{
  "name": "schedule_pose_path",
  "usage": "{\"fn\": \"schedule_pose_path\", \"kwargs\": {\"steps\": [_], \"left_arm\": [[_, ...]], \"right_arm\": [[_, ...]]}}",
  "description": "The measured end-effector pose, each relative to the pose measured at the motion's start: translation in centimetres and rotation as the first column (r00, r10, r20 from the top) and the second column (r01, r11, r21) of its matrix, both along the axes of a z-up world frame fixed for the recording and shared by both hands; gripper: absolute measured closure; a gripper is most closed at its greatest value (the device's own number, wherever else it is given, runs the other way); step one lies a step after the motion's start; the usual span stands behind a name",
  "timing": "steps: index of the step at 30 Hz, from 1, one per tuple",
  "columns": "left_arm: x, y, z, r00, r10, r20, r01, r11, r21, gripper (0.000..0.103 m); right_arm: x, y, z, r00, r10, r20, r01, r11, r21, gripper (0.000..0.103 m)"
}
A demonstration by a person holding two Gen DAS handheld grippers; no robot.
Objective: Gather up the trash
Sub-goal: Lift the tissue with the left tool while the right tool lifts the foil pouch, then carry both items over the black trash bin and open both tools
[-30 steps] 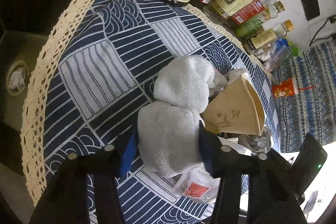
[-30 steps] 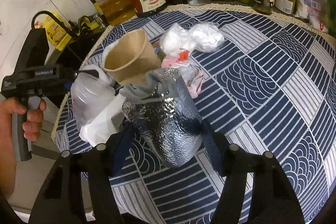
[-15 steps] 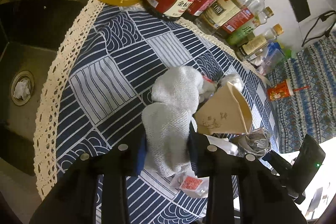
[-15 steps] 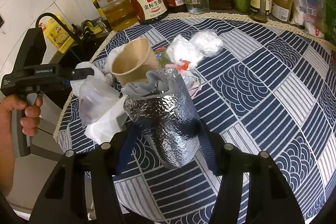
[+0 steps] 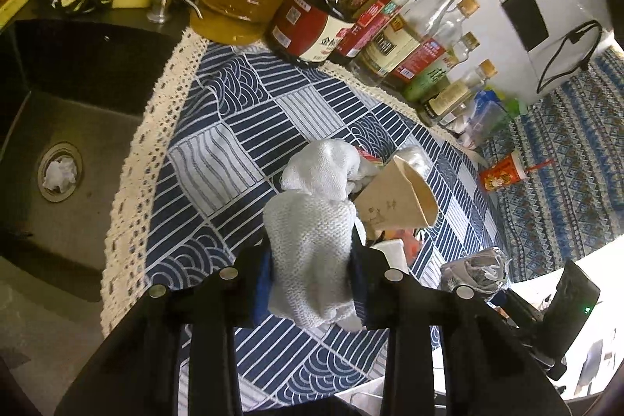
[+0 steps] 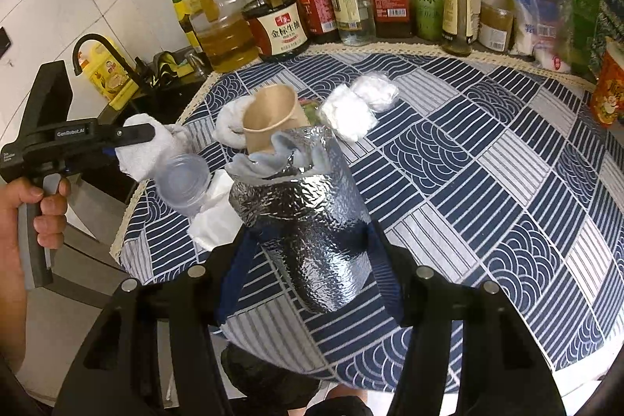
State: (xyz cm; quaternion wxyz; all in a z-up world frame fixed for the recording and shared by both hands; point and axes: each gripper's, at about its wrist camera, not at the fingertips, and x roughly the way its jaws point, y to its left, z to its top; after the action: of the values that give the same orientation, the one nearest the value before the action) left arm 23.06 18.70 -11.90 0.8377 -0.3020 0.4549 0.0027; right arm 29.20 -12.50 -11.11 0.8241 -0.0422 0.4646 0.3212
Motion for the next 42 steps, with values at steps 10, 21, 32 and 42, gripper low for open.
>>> {"fn": "schedule_pose_path", "kwargs": {"steps": [10,21,32,42], "left_arm": [[-4.4,0.2,3.2,0.997,-0.003,0.072,0.001,1.0,0.019,0.071],[-10.6,-1.3,6.6,0.988,-0.057,0.145,0.053,0.998,0.035,0.071],[-15.6,-4.1,6.6,0.976,-0.131,0.173,0.134,0.991,-0.008,0.071],[-18.6,-5.0,2.7,0.985,-0.13,0.111,0.138,0.988,-0.069,0.071]], "right_arm": [[-4.4,-0.4,2.1,0.999,-0.016,0.046,0.016,1.0,0.003,0.045],[-10.1,-0.7,4.4,0.993,-0.036,0.108,0.035,0.999,0.015,0.045],[-15.3,-0.5,4.5,0.995,-0.039,0.096,0.038,0.999,0.013,0.045],[-18.2,0.8,0.7,0.999,-0.036,-0.018,0.036,0.999,0.001,0.045]]}}
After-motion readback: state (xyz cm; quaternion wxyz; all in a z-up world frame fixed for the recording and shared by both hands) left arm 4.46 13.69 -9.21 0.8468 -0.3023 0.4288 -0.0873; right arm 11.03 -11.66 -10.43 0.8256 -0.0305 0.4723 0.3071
